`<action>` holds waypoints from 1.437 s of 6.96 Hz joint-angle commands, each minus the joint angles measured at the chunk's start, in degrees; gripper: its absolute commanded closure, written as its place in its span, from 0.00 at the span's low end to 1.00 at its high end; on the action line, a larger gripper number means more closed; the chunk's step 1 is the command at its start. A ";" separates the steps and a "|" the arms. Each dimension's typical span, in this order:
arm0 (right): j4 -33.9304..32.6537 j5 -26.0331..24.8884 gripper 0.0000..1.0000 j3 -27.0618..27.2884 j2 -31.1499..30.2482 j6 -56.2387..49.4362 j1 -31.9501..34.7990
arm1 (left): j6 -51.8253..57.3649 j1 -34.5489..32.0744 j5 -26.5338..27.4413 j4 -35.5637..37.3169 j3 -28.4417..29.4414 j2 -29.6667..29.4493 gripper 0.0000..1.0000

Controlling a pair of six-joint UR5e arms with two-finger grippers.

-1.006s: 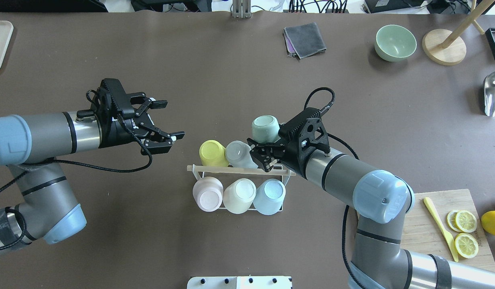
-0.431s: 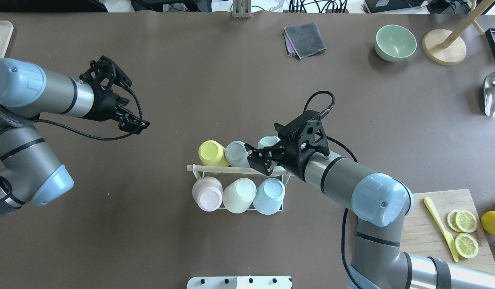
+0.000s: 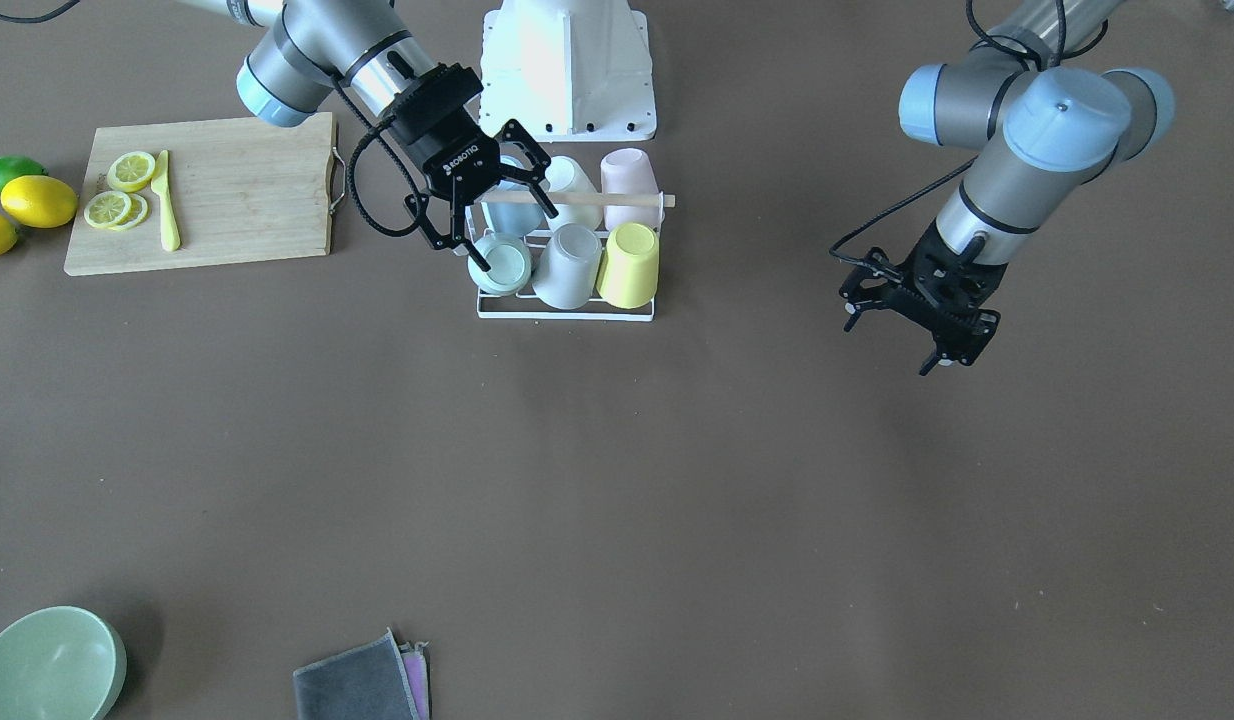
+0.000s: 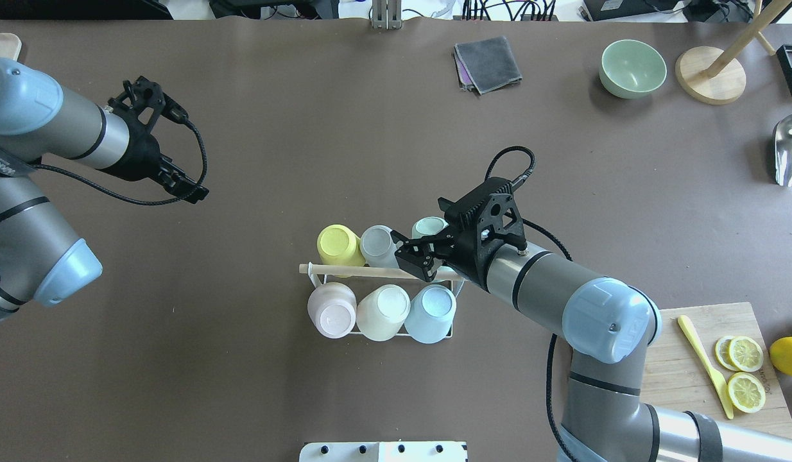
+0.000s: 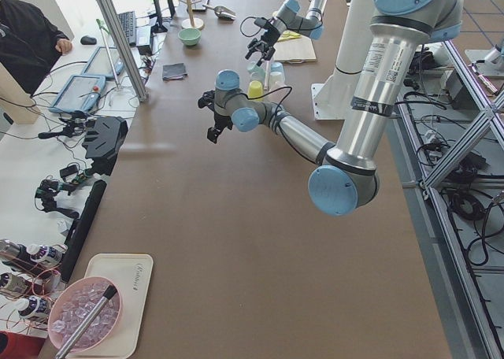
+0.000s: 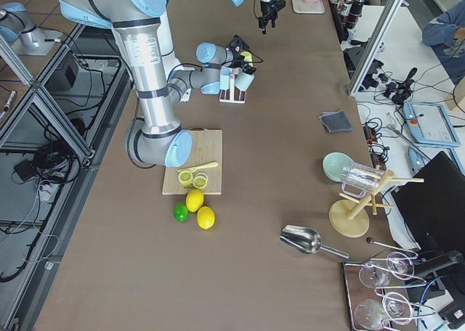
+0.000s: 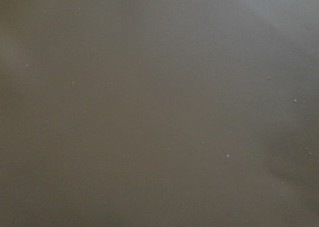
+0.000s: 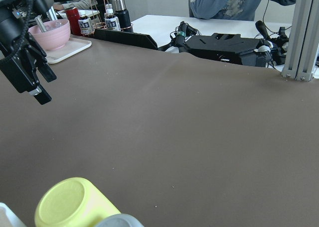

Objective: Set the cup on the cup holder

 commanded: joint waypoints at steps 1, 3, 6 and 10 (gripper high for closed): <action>-13.37 4.78 0.00 8.24 0.31 -0.18 2.75 | 2.23 -6.08 -0.48 15.36 -4.08 3.95 0.01; -22.54 20.82 0.00 10.13 0.31 -2.10 14.05 | 1.81 -17.50 -3.53 25.16 -3.06 6.51 0.01; -36.92 43.41 0.00 10.74 -5.99 -6.51 30.41 | 2.42 -30.17 -15.03 25.12 4.83 12.30 0.01; -44.56 49.63 0.00 3.77 -23.76 -6.69 45.60 | 2.77 -38.36 -15.85 14.88 6.36 24.49 0.01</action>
